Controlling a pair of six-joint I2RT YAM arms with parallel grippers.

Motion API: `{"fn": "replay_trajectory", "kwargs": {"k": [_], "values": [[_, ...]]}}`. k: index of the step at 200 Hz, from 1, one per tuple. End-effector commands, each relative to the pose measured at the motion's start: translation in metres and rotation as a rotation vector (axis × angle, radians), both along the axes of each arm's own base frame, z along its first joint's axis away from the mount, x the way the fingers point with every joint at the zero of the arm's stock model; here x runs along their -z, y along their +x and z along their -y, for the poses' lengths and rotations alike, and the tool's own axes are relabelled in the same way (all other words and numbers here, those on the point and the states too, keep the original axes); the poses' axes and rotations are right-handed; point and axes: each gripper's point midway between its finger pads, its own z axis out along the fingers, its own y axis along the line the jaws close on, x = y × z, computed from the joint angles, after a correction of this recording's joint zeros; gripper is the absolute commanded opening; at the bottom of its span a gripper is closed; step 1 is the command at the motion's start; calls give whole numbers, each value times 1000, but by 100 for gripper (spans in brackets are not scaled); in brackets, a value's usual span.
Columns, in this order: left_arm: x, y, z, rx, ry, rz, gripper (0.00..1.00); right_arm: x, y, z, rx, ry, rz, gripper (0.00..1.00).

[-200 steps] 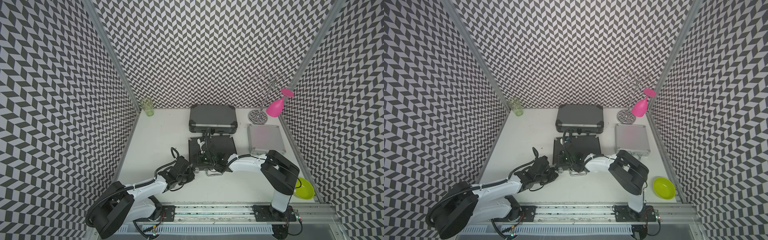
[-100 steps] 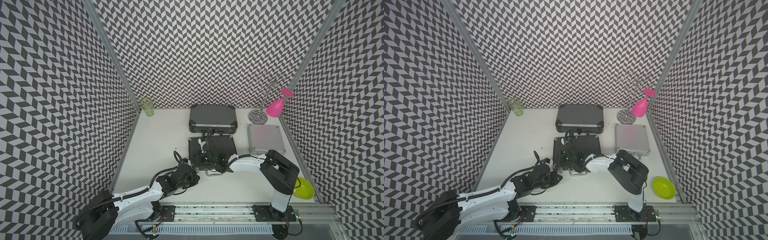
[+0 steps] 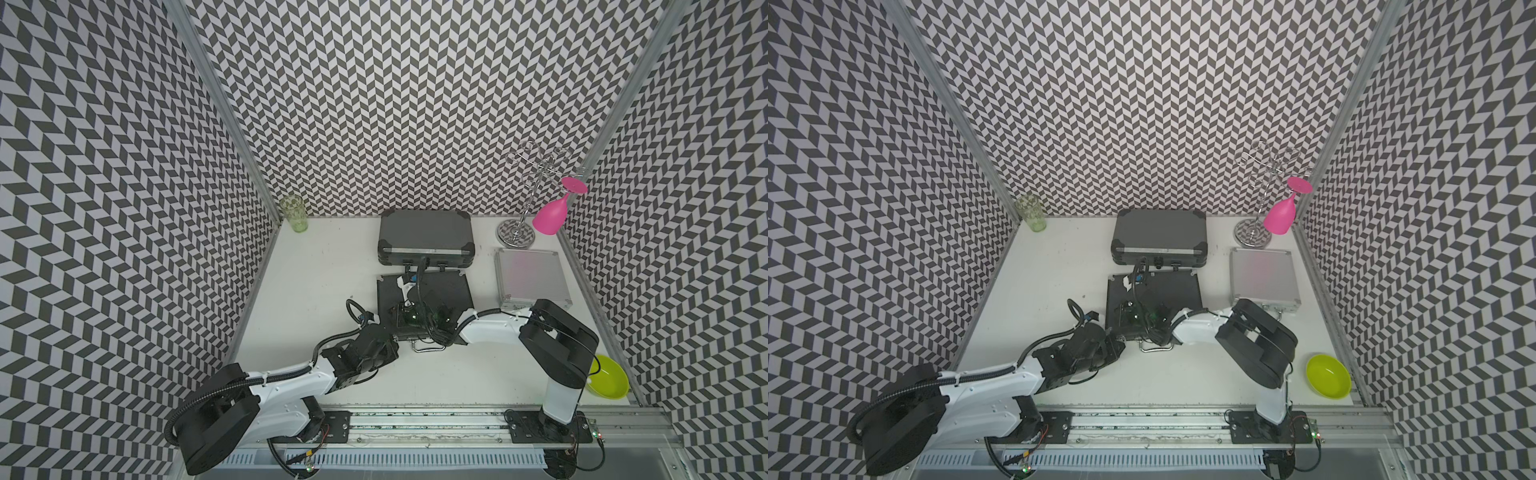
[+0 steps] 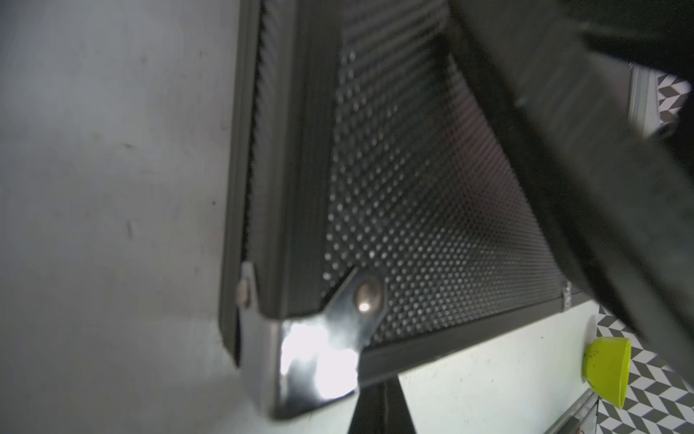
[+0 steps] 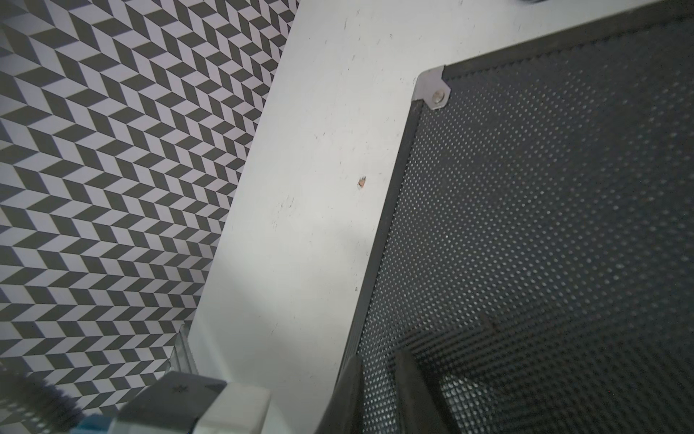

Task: Close the poker set cases
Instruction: Fasten the fastener on the poker set case.

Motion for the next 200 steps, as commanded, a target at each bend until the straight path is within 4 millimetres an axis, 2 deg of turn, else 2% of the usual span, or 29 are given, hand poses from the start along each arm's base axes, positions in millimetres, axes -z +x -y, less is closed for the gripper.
{"fn": "replay_trajectory", "kwargs": {"k": [1,69,161,200], "values": [[-9,10,-5,-41,-11,57,0,86,-33,39,-6,-234,-199,19],[15,9,-15,-55,55,9,0,86,-32,36,-13,-239,-201,19],[24,16,-24,-46,91,8,0,89,-33,36,-25,-248,-211,18],[47,10,-35,-46,185,-40,0,94,-36,38,-37,-264,-223,18]]}}
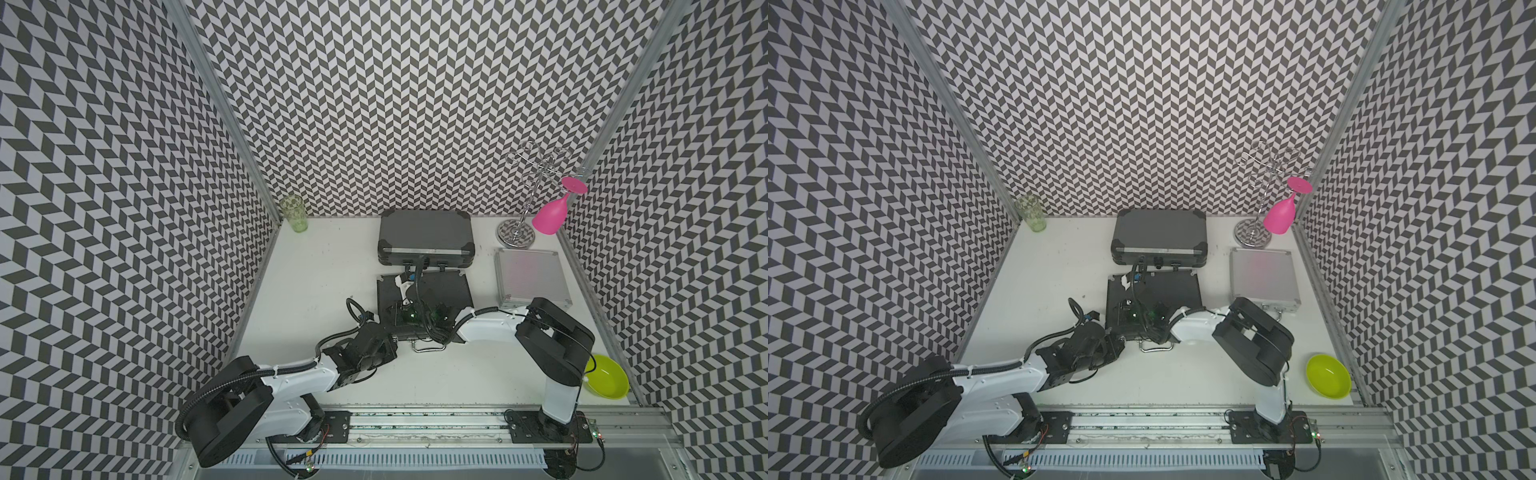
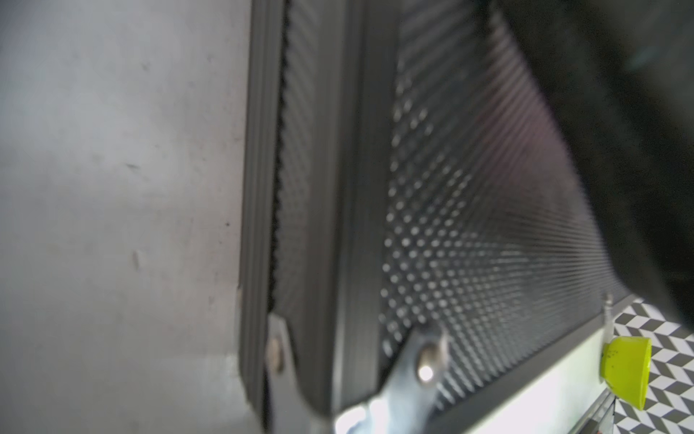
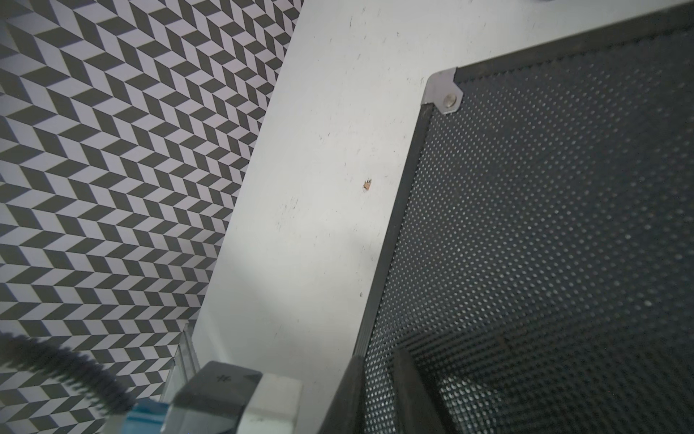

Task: Close the poker set cases
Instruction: Fasten the fastener on the poker set case.

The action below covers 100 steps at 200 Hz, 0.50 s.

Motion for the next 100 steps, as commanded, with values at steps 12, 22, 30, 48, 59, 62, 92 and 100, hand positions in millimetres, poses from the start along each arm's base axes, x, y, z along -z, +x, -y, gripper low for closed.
{"fn": "replay_trajectory", "kwargs": {"k": [12,22,30,48,59,62,92,100], "values": [[28,4,-34,-92,151,-20,0,93,-39,43,-25,-271,-218,18],[31,2,-36,-101,150,-22,0,93,-40,43,-25,-266,-219,18],[31,2,-38,-108,139,-18,0,93,-40,43,-23,-263,-219,18],[25,4,-39,-123,119,5,0,94,-41,45,-21,-265,-222,18],[20,8,-39,-128,123,25,0,95,-42,46,-22,-266,-225,18],[19,9,-40,-132,127,30,0,95,-42,46,-22,-266,-226,18],[8,20,-54,-198,186,87,0,100,-47,49,-26,-273,-246,18],[9,22,-60,-226,216,83,0,102,-48,51,-25,-276,-249,17]]}}
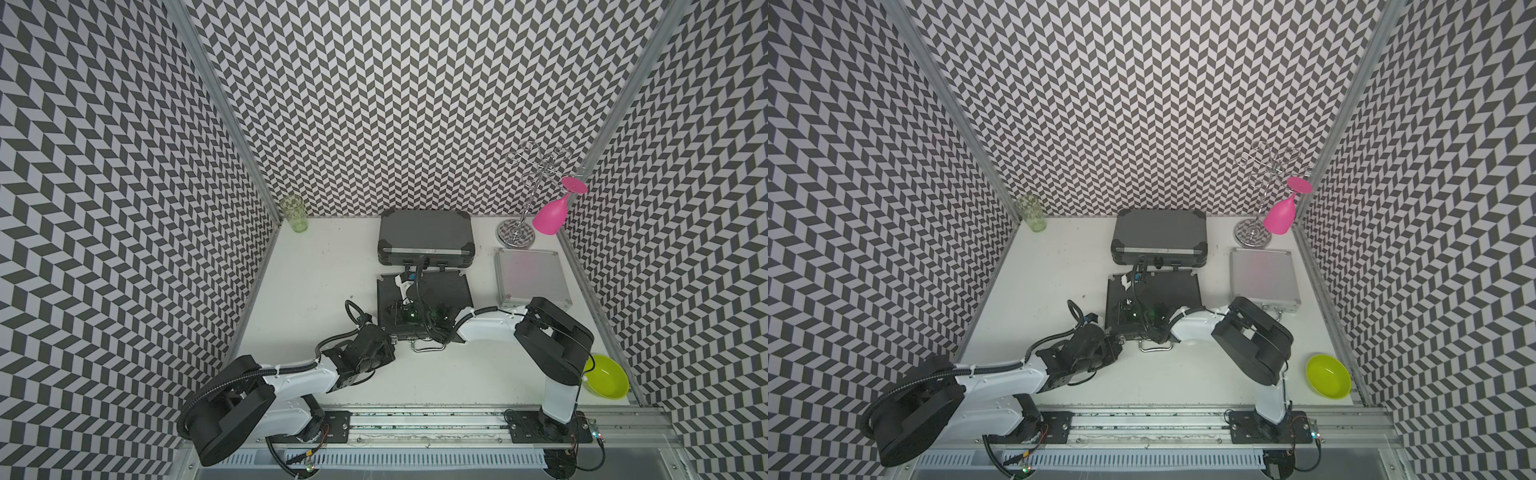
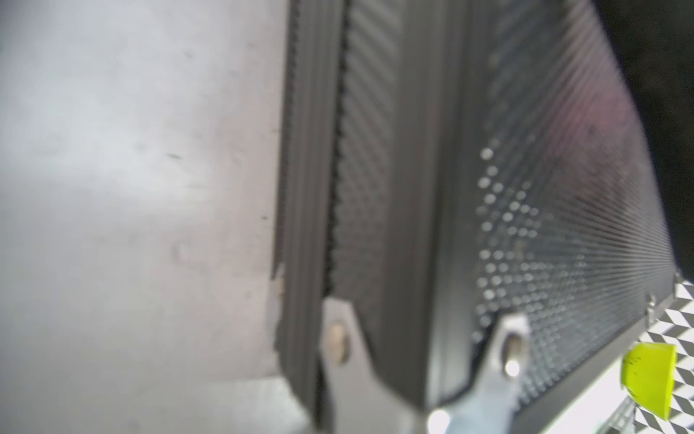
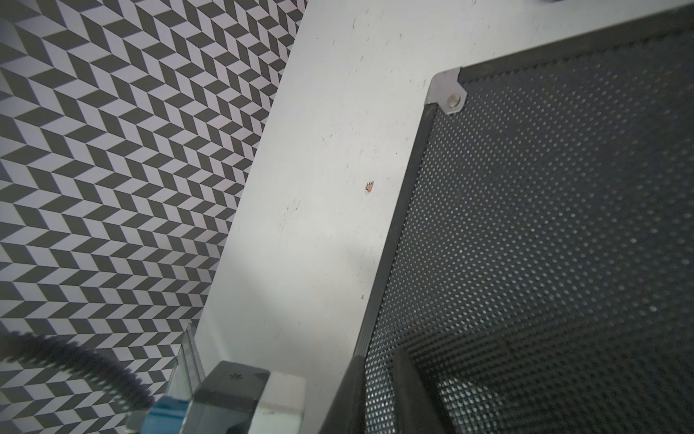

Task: Close the poker set cases
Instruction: Fasten the fastener on the poker set case.

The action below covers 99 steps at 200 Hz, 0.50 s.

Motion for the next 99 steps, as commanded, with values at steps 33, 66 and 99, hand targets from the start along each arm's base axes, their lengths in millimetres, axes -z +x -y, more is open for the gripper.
{"fn": "replay_trajectory", "kwargs": {"k": [33,66,99], "values": [[12,24,-46,-202,176,51,0,104,-55,55,-31,-282,-270,17],[11,23,-32,-187,88,44,0,105,-58,57,-29,-270,-281,17],[3,10,-30,-155,103,11,0,109,-58,59,-15,-278,-288,17]]}}
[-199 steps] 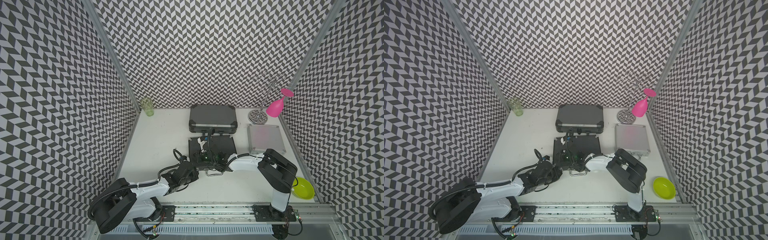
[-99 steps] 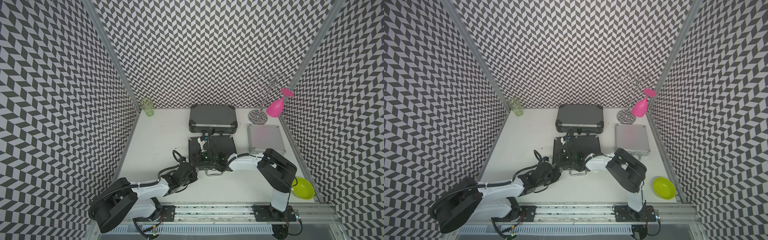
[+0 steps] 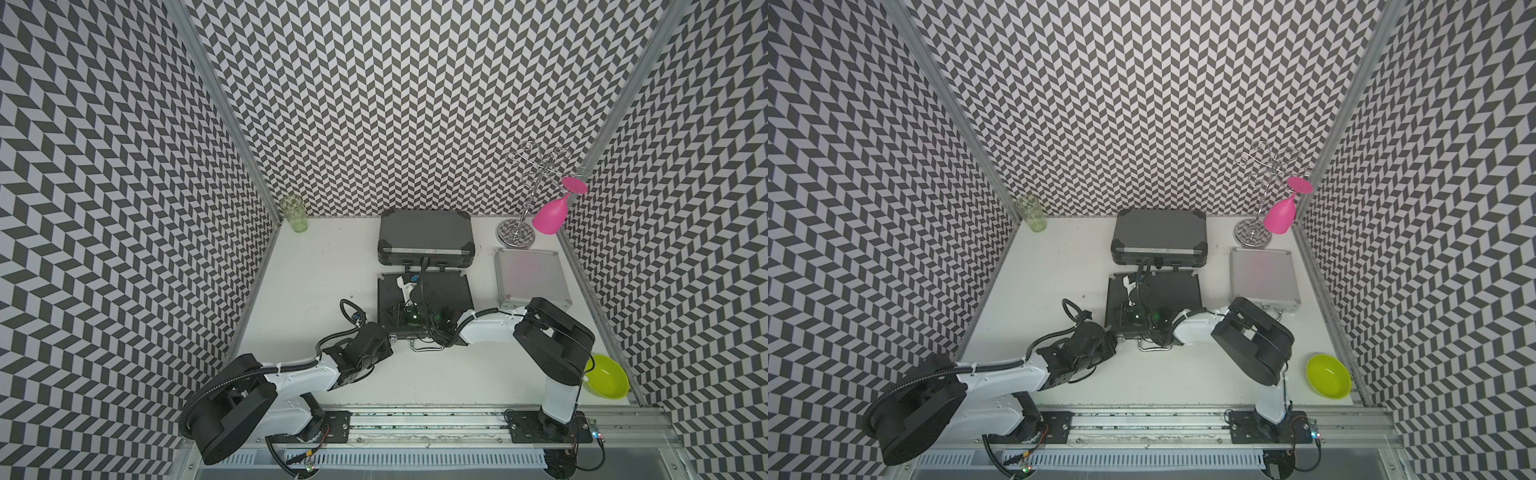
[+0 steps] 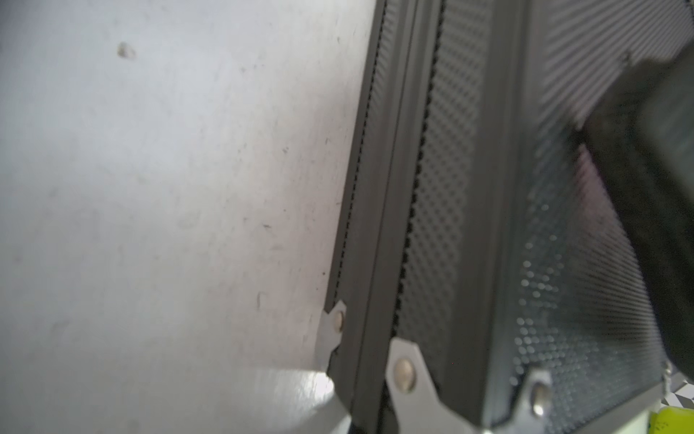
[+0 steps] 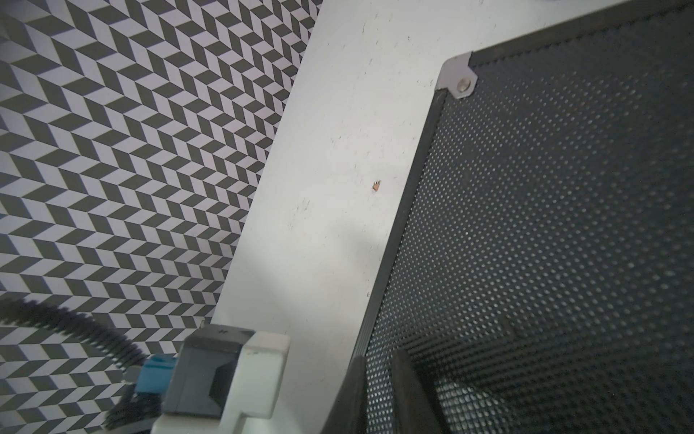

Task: Close the poker set cases
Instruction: Fasten the fastener on the poker set case, then reset both arms

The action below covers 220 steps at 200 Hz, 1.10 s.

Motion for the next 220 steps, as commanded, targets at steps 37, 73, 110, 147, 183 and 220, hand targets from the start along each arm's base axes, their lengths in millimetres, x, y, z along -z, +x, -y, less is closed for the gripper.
{"fn": "replay_trajectory", "kwargs": {"k": [37,73,110,147,183,220], "values": [[-13,-21,-22,-32,55,-43,0,103,-50,54,-16,-316,-275,17],[-58,-4,-22,-9,97,43,0,70,-38,49,-19,-280,-191,26],[-94,38,-38,-23,178,108,42,1,-9,60,13,-240,-13,57],[-119,90,-64,-54,291,198,99,-61,33,127,181,-293,172,99],[-143,129,-141,-305,475,302,99,-125,76,264,565,-390,416,99],[-160,134,-210,-470,739,490,98,-148,54,396,968,-500,733,99]]}}
